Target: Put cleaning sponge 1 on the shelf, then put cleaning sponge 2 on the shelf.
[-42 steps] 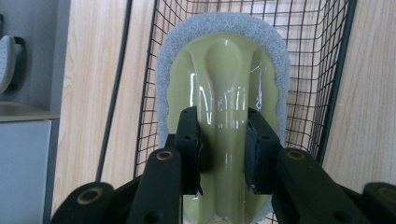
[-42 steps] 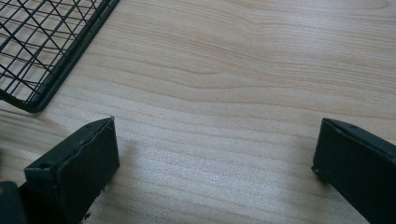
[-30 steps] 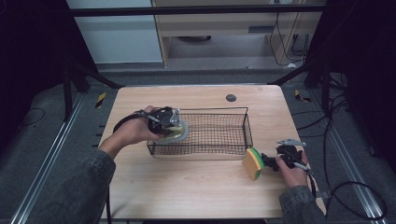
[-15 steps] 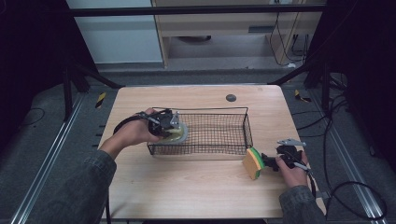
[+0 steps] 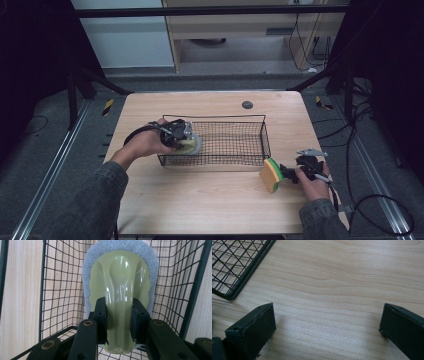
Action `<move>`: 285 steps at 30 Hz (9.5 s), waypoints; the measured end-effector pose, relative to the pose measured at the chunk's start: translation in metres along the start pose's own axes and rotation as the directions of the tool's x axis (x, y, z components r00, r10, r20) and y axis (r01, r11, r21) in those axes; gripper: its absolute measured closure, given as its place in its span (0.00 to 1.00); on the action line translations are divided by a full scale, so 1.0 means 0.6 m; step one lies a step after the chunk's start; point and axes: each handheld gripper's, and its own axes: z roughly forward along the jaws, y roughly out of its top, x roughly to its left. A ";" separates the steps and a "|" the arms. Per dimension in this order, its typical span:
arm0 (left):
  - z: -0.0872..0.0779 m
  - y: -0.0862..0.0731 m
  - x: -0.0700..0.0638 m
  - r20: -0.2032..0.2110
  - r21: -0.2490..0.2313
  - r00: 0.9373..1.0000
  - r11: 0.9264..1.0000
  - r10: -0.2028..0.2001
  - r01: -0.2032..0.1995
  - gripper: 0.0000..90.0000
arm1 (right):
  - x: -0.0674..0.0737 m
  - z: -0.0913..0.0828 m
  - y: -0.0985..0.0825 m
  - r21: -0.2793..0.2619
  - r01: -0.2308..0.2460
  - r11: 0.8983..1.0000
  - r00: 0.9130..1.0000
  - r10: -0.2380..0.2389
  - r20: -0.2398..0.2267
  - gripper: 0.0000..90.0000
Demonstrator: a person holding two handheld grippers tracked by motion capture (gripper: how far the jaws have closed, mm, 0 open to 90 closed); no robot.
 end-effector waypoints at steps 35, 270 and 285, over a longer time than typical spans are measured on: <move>0.036 0.000 0.004 0.074 -0.015 0.995 0.997 -0.074 0.075 0.75 | 0.001 0.000 0.000 0.001 -0.005 1.000 1.000 0.005 -0.001 0.00; 0.084 -0.254 -0.164 0.036 -0.405 0.600 0.537 -0.799 0.740 0.00 | 0.140 -0.157 0.140 0.395 0.216 0.893 0.975 -0.172 -0.144 0.71; 0.084 -0.254 -0.163 0.035 -0.407 0.601 0.537 -0.799 0.739 0.00 | 0.092 -0.180 0.184 0.293 0.175 0.940 0.985 -0.164 -0.063 0.71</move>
